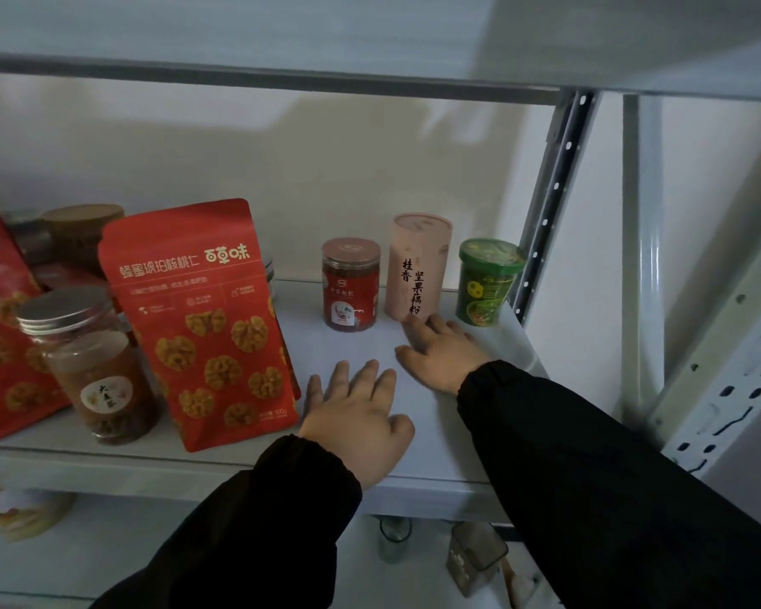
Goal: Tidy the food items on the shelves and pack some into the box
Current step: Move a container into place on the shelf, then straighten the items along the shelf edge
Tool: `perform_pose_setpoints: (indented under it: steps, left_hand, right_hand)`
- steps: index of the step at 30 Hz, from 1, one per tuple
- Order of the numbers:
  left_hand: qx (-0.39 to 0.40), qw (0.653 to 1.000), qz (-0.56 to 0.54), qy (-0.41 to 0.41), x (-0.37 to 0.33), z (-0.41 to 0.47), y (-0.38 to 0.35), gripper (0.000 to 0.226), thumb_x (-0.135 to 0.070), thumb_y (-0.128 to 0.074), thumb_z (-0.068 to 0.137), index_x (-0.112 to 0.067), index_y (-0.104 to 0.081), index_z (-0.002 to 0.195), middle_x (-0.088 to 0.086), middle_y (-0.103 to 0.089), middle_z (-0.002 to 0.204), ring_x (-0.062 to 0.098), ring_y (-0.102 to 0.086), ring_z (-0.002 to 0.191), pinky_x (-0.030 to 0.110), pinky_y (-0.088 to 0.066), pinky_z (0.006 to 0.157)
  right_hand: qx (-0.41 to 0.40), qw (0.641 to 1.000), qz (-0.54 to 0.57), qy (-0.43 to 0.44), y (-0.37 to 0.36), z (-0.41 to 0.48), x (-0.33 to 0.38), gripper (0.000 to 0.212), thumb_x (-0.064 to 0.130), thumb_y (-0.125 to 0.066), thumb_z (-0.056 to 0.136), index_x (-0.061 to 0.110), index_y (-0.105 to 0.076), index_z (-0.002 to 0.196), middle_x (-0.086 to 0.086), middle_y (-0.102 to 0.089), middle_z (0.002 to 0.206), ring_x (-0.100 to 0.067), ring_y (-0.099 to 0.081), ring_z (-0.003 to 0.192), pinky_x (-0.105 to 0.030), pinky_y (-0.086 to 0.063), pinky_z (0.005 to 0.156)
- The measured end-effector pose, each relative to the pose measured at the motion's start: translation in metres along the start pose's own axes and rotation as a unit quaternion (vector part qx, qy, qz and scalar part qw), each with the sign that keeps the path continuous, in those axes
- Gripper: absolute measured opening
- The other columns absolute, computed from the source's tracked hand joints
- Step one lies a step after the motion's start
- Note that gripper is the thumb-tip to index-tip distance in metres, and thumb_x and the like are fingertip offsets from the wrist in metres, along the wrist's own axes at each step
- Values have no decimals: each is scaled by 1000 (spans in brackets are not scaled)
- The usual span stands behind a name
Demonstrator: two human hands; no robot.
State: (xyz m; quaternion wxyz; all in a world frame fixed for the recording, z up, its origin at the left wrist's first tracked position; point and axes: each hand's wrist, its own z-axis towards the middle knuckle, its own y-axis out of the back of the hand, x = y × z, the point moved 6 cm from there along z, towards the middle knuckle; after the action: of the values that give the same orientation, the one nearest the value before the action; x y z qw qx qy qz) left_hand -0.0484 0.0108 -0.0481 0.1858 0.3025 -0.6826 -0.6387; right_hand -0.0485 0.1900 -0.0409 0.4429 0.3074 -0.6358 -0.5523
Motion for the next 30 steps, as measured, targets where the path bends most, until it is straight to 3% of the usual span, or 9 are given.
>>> perform_pose_setpoints:
  steps: [9,11,13,15,17,20,22,26,30]
  left_hand:
    - [-11,999,-45,11,1,1,1,65,-43,-28,104,-31,-10,166,-6,1,175,26,7,160,56,7,127]
    - [-26,998,-48,32,-1,4,5,59,-39,-31,104,-30,-22,162,-3,-13,172,27,-5,158,58,-1,126]
    - [-29,996,-45,71,-9,16,14,52,-37,-36,103,-23,-32,153,5,-29,161,32,-22,150,61,-15,122]
    - [-39,987,-95,124,-14,36,22,63,-43,-47,100,-15,-26,152,11,-31,155,35,-27,146,60,-21,120]
    - [-109,957,-208,172,-8,57,30,84,-47,-60,95,-9,-15,156,15,-25,158,37,-25,148,53,-23,123]
    - [-243,857,-391,230,17,76,37,94,-36,-74,87,-8,-16,155,16,-27,156,35,-28,146,44,-28,120]
    - [-287,818,-433,248,26,84,40,102,-32,-79,86,-7,-13,159,17,-28,157,36,-29,147,45,-30,119]
    - [-348,786,-452,238,31,102,48,109,-29,-83,83,-8,-10,162,19,-33,157,40,-37,145,53,-37,114]
    - [-357,782,-452,236,36,115,52,119,-28,-89,74,-11,-11,162,19,-43,151,40,-48,138,53,-44,111]
  right_hand:
    - [11,1000,-14,11,0,-5,-5,66,59,-31,104,27,-27,161,-9,-27,169,-33,-29,150,-46,-28,121]
    - [31,999,-31,9,-1,-18,-12,63,60,-29,105,28,-31,159,-10,-31,166,-32,-29,149,-48,-27,121]
    - [50,998,-38,-2,-1,-33,-22,68,66,-25,104,34,-23,164,-6,-21,171,-31,-19,155,-50,-18,125]
    - [58,998,-34,-12,3,-44,-28,72,71,-23,102,37,-14,166,-1,-11,175,-28,-8,159,-50,-10,128]
    - [53,998,-31,-15,6,-49,-26,72,70,-24,103,37,-16,165,1,-10,175,-27,-7,160,-49,-8,128]
    - [27,999,-31,-11,12,-52,-20,65,67,-27,104,34,-29,161,-2,-25,170,-27,-18,155,-49,-16,125]
    - [14,1000,-26,-9,13,-54,-18,60,64,-29,104,31,-41,153,-3,-38,161,-27,-27,149,-47,-21,119]
    - [-19,1000,8,-11,14,-51,-20,53,63,-30,104,31,-54,138,0,-50,148,-26,-37,140,-43,-27,111]
    - [-39,998,42,-19,16,-50,-21,49,60,-32,105,35,-55,140,4,-49,149,-25,-35,141,-41,-25,113]
